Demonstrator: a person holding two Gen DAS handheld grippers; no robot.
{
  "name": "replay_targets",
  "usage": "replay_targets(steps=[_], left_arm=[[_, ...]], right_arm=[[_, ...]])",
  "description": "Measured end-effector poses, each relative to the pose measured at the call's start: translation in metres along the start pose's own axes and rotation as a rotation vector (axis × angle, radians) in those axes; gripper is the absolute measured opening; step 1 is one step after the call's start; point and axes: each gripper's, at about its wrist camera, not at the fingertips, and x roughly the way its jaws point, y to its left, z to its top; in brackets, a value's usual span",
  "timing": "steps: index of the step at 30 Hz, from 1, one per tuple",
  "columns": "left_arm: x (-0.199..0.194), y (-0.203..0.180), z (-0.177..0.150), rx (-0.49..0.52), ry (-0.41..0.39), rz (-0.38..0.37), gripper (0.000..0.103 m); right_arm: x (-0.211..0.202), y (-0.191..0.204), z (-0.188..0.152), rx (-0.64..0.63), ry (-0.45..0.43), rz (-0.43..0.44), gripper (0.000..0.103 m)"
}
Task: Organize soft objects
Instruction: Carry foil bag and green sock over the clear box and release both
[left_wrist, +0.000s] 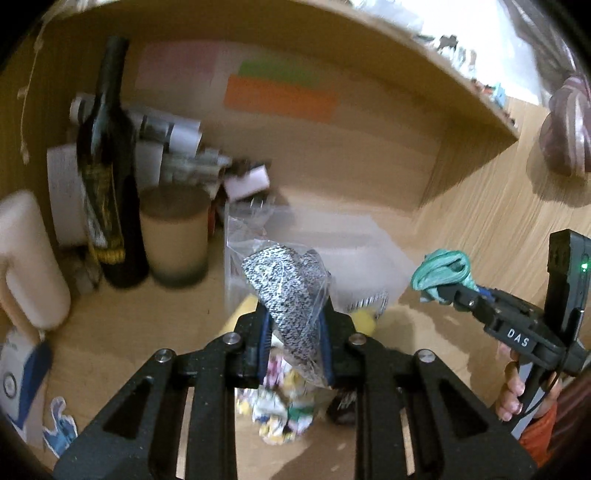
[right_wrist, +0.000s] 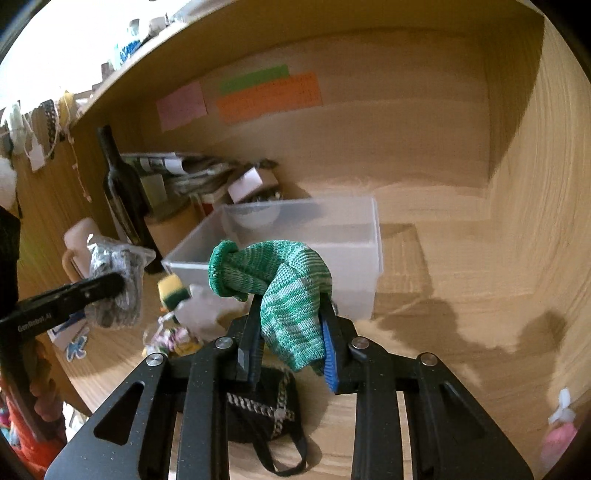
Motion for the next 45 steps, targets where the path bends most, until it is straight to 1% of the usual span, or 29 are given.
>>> replay_targets(steps=[4,10,15,19,22,25,33,38,41,45], left_arm=[[-0.002,-0.006,0.018,0.031,-0.059,0.01,0.022],[0.008,-0.004,0.038,0.04,-0.088,0.02,0.022],[0.024,-0.008,0.053,0.069,-0.091,0.064,0.022],[0.048,-0.005,0.061,0.073,-0.051,0.074,0.022],[0.067,-0.003,0.065,0.072,-0.009,0.075,0.022],[0.091,0.0,0.068,0.064,0.054,0.075,0.022],[0.145,0.007,0.066,0.06,0.212,0.07,0.022],[0.173,0.002,0.06,0.094,0.293,0.085,0.022],[0.182,0.001,0.056,0.118,0.322,0.094,0.022],[0.187,0.001,0.051,0.135,0.316,0.12,0.022]], right_arm=[[-0.005,0.006,0.013,-0.025,-0.048,0.0,0.024],[-0.005,0.013,0.033,-0.058,-0.117,-0.002,0.024],[0.003,0.013,0.047,-0.068,-0.14,0.005,0.024],[0.015,0.011,0.056,-0.073,-0.131,0.003,0.024],[0.03,0.007,0.062,-0.067,-0.108,0.005,0.024],[0.047,0.005,0.065,-0.081,-0.07,-0.01,0.024],[0.1,-0.004,0.069,-0.104,0.063,-0.043,0.024],[0.128,-0.012,0.064,-0.101,0.152,-0.056,0.024],[0.141,-0.016,0.059,-0.097,0.194,-0.058,0.024],[0.148,-0.017,0.057,-0.099,0.224,-0.063,0.024]])
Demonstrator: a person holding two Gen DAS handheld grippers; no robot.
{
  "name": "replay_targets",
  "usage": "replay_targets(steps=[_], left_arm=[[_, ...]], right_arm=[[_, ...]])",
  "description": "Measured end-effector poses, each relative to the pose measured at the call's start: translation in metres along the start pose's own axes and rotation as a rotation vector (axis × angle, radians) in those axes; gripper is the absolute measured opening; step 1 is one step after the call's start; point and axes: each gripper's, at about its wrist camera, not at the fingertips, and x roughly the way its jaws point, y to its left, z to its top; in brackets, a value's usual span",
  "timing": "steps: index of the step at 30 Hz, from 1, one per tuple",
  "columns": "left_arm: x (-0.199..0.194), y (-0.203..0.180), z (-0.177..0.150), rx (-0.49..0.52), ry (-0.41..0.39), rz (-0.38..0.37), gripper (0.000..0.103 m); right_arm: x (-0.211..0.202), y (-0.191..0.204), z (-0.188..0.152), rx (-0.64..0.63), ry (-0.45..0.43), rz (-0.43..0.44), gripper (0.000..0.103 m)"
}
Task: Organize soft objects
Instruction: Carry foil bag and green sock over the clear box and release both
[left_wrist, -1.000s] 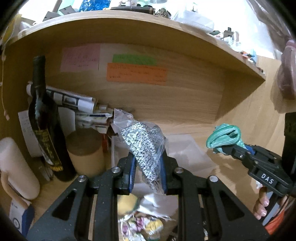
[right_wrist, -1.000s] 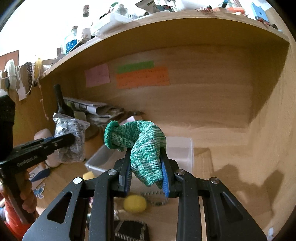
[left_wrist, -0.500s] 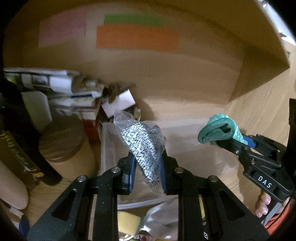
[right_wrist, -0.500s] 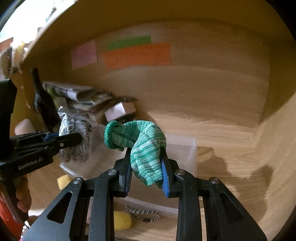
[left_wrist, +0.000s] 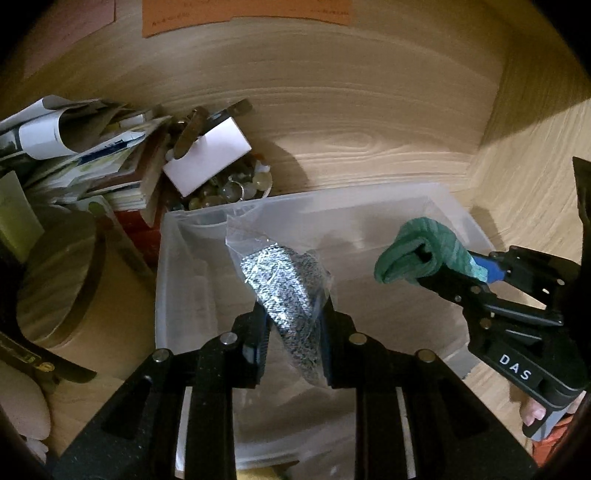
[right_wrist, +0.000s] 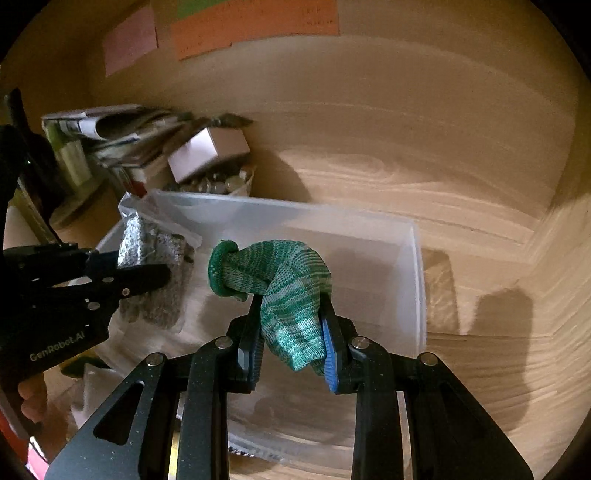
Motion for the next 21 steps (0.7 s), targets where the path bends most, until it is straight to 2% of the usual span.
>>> replay_targets(steps=[4,8,9,12,17,19,21], left_arm=[[0.002,0.003,0.001,-0.01,0.007,-0.013,0.025],[0.0,0.005,-0.001,-0.017,0.014,-0.021,0.033],[0.0,0.006,0.0,-0.016,0.01,-0.023,0.036],[-0.005,0.005,0.0,-0.007,-0.025,-0.015,0.047],[-0.033,-0.001,-0.002,0.013,-0.103,-0.002,0.055],[-0.046,-0.003,-0.003,0.015,-0.136,-0.005,0.061],[-0.061,-0.003,-0.006,0.017,-0.173,-0.005,0.068]], right_arm=[[0.0,-0.002,0.0,0.006,0.015,0.005,0.026],[-0.001,0.001,0.005,-0.007,0.01,0.0,0.028],[-0.002,0.001,0.006,-0.008,0.006,0.0,0.032],[-0.007,0.002,0.007,-0.006,-0.019,0.0,0.046],[-0.025,0.005,0.009,-0.011,-0.076,-0.001,0.05],[-0.033,0.005,0.01,-0.014,-0.101,0.002,0.058],[-0.043,0.004,0.008,-0.007,-0.129,0.003,0.06]])
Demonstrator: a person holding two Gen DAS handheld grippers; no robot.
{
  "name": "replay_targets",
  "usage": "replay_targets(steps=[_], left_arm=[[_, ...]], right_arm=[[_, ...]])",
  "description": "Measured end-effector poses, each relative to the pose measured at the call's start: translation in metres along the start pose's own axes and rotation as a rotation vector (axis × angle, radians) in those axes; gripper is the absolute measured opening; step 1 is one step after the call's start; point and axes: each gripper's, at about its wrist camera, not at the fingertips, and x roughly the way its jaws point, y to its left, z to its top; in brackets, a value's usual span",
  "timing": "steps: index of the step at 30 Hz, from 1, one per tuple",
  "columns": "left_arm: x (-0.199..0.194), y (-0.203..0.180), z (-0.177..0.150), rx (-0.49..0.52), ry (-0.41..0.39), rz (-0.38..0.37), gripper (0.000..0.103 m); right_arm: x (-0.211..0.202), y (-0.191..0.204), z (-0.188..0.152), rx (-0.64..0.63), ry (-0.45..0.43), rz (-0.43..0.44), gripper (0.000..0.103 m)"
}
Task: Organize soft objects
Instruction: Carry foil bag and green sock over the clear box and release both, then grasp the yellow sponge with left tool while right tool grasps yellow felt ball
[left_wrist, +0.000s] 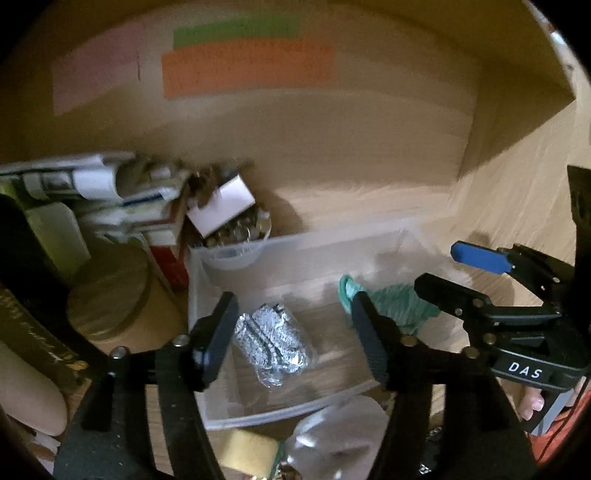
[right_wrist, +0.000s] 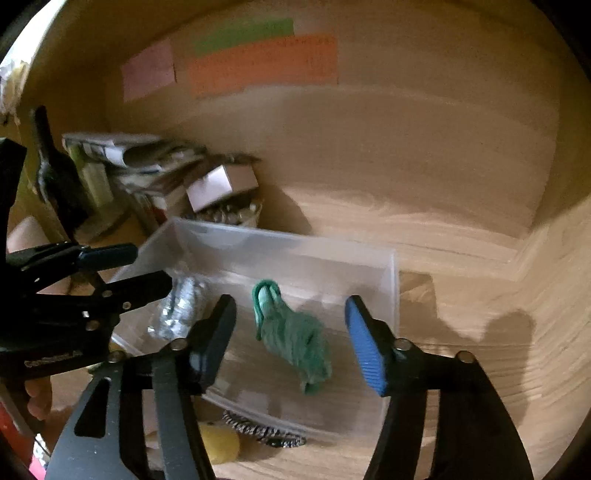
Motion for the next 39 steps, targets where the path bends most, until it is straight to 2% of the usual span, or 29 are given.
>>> replay_targets(steps=[1,5,9,13,16,25,27,30,35,39], left_arm=[[-0.005,0.0,0.0,0.002,-0.016,0.002,0.069],[-0.03,-0.001,-0.002,0.01,-0.077,0.008,0.085],[-0.045,0.008,-0.012,-0.019,-0.106,0.015,0.099],[-0.052,0.016,-0.026,-0.049,-0.099,0.026,0.1],[-0.056,0.022,-0.039,-0.059,-0.087,0.045,0.1],[-0.036,0.042,-0.081,-0.121,0.029,0.052,0.1],[-0.032,0.043,-0.089,-0.122,0.048,0.056,0.097],[-0.025,0.042,-0.098,-0.112,0.079,0.051,0.083],[-0.012,0.038,-0.105,-0.09,0.125,0.04,0.07],[-0.008,0.038,-0.104,-0.088,0.125,0.027,0.059]], right_arm=[[-0.005,0.0,0.0,0.002,-0.013,-0.001,0.061],[-0.028,0.001,-0.004,0.002,-0.056,0.001,0.062],[-0.052,0.008,-0.01,-0.018,-0.109,0.0,0.071],[-0.067,0.016,-0.02,-0.031,-0.134,0.023,0.078],[-0.071,0.021,-0.03,-0.033,-0.136,0.025,0.079],[-0.059,0.024,-0.065,-0.002,-0.024,0.061,0.079],[-0.053,0.025,-0.072,0.008,0.014,0.072,0.079],[-0.044,0.029,-0.082,0.015,0.052,0.09,0.079],[-0.029,0.036,-0.093,0.008,0.1,0.108,0.078],[-0.017,0.04,-0.096,0.004,0.137,0.113,0.067]])
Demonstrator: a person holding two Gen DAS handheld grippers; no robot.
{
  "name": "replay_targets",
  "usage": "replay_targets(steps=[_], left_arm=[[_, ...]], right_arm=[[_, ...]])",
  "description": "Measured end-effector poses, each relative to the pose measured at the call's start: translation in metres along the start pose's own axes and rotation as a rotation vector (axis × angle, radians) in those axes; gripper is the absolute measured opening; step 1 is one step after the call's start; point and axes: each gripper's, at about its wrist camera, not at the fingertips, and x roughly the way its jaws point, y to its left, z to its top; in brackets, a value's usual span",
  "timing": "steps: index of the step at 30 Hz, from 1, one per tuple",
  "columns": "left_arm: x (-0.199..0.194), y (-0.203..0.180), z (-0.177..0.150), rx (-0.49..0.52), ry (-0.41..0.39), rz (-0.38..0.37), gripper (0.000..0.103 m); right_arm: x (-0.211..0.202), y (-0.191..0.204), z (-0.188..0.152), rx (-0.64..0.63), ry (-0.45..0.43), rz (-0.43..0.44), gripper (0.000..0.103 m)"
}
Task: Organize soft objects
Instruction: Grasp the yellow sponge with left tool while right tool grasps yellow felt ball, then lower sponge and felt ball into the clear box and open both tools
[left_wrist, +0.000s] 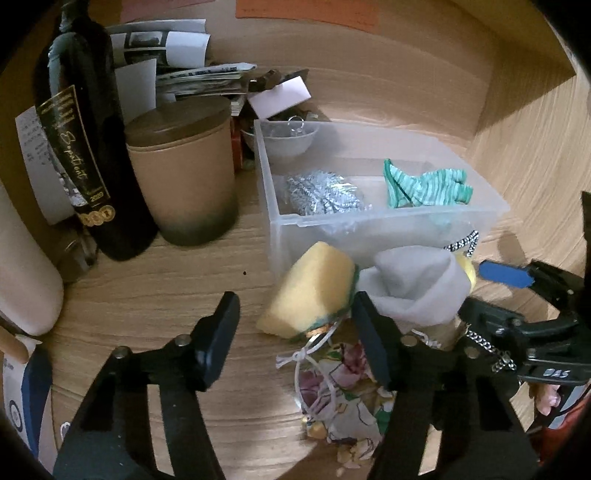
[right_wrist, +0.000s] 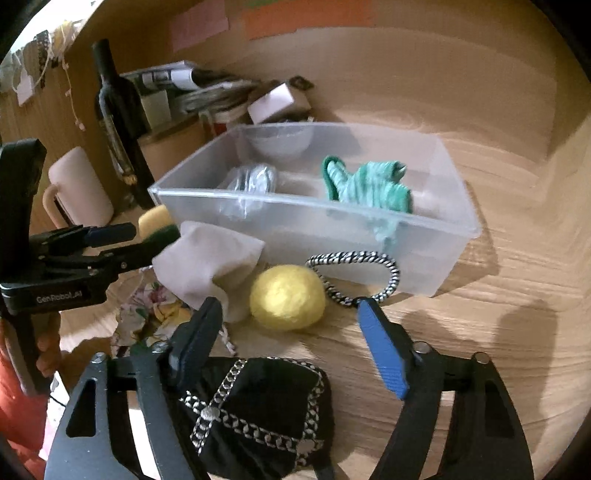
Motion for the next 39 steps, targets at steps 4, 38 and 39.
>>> replay_targets(steps=[4,38,39], left_arm=[[0.002,0.0,0.002,-0.003,-0.011,-0.034,0.045],[-0.07,-0.012,0.046,0.018,-0.254,-0.034,0.033],[-0.069,-0.013,0.051,0.021,-0.26,-0.032,0.033]], right_arm=[[0.012,0.002,0.0,-0.006,0.039,-0.002,0.051],[-0.062,-0.006,0.041,-0.004,-0.238,-0.032,0.038],[-0.063,-0.007,0.044,-0.005,-0.249,-0.031,0.038]])
